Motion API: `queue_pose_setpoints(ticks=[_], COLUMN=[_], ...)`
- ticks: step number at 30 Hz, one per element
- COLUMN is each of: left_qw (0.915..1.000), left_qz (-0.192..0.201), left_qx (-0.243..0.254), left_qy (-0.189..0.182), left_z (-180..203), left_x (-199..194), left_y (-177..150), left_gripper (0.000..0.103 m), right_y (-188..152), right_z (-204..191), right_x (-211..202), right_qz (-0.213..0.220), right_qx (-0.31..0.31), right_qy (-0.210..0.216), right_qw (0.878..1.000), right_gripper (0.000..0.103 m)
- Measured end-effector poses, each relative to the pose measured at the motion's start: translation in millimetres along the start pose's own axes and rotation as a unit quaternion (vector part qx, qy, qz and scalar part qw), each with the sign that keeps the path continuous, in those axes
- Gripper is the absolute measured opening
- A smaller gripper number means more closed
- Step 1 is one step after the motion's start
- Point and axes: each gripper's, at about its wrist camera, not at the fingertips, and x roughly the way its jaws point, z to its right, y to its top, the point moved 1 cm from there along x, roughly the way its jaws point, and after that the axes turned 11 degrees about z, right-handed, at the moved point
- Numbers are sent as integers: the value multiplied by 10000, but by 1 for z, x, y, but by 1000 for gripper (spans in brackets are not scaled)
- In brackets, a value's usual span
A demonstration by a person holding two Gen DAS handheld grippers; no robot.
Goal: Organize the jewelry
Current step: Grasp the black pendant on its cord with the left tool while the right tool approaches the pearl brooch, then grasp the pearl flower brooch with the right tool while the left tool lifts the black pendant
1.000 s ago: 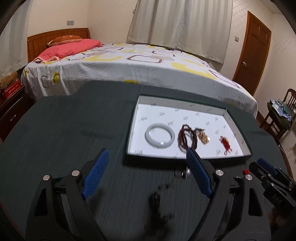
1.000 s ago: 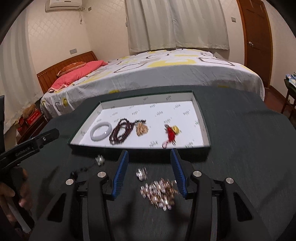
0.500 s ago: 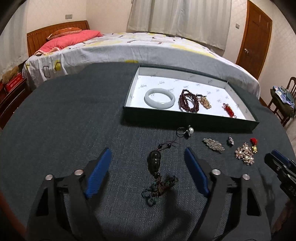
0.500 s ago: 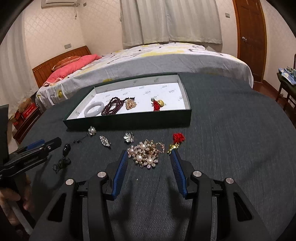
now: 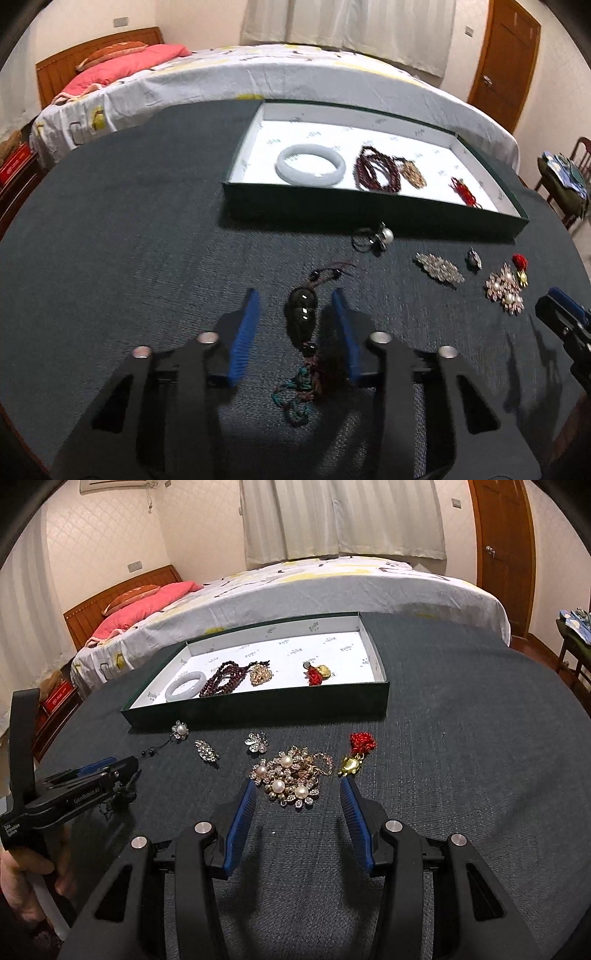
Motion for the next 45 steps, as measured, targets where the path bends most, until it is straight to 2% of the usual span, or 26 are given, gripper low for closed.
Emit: queue_pose_setpoints(ticks=[3, 4, 5, 26, 32, 36, 37, 38, 45], left_qw=[9999, 9999, 9999, 9997, 9997, 9997, 9997, 9997, 9997], left_qz=[22, 20, 23, 211, 219, 217, 217, 216, 224], left_qx=[122, 117, 112, 69, 36, 38, 35, 32, 38], left_qy=[26, 8, 0, 87, 91, 97, 95, 96, 96], left_z=[3, 2, 2, -6, -8, -8, -8, -8, -8], left_x=[0, 1, 1, -7, -7, -7, -7, -7, -8], left_y=[-2, -1, -1, 8, 9, 9, 9, 8, 8], left_gripper=[26, 19, 17, 17, 17, 17, 17, 17, 17], right_y=[0, 0, 0, 9, 9, 8, 8, 8, 5], right_z=[0, -1, -1, -17, -22, -22, -23, -23, -20], right_x=[2, 2, 3, 54, 57, 54, 53, 53, 43], right_qz=[-22, -30, -42, -545, -577, -567, -561, -570, -461], right_qx=[-12, -17, -21, -329, -465, -503, -504, -502, -356], right_qy=[-4, -2, -1, -46, -65, 3, 46, 76, 123], right_qw=[10000, 10000, 10000, 9980, 9972, 9971, 9971, 9971, 9982], right_gripper=[47, 47, 47, 47, 51, 42, 29, 24, 24])
